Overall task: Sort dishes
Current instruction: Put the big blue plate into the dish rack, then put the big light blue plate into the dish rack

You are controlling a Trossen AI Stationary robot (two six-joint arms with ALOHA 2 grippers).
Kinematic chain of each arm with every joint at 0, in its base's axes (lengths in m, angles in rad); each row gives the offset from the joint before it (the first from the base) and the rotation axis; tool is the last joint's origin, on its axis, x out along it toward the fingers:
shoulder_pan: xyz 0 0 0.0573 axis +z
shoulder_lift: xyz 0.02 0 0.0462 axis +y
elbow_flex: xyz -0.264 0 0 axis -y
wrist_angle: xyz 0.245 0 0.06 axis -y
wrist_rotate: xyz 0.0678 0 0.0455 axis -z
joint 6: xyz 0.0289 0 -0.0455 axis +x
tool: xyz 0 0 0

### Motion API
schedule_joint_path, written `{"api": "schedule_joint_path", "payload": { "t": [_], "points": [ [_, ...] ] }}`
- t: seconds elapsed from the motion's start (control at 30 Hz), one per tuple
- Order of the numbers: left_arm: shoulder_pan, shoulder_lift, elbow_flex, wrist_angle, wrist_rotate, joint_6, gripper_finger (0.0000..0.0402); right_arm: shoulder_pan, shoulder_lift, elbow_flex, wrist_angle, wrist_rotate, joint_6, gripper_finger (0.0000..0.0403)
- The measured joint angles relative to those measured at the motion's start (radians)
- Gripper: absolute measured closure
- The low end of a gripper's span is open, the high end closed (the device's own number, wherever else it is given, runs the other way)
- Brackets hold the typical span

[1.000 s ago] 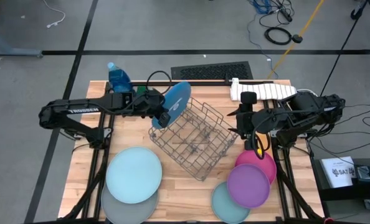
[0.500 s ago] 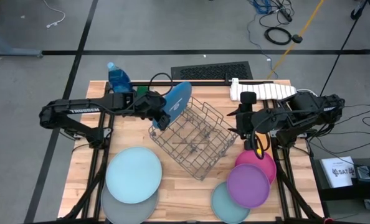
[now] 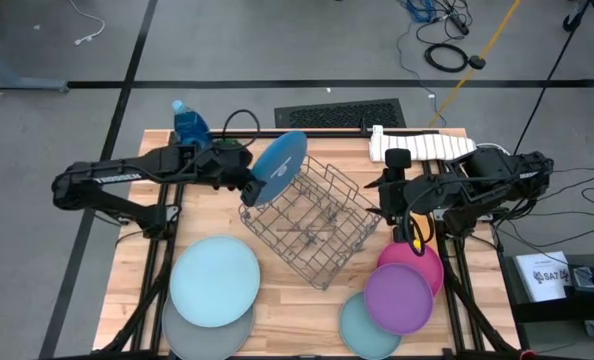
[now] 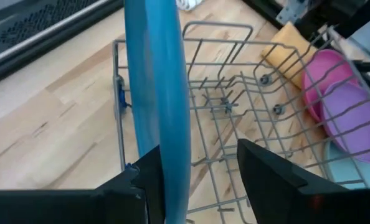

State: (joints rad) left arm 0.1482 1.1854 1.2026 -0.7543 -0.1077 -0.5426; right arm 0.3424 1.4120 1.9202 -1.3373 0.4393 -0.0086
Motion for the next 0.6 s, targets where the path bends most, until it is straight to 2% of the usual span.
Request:
{"api": "schedule_joint_path", "payload": {
  "t": [0.33, 0.6],
  "points": [
    [0.000, -0.098, 0.000, -0.007, -0.080, 0.009, 0.0223, 0.000, 0.000, 0.000, 0.000, 0.000, 0.005, 0.0186],
    [0.000, -0.186, 0.000, 0.065, -0.181, 0.109, 0.0223, 0.000, 0.000, 0.000, 0.000, 0.000, 0.000, 0.0186]
  ]
}}
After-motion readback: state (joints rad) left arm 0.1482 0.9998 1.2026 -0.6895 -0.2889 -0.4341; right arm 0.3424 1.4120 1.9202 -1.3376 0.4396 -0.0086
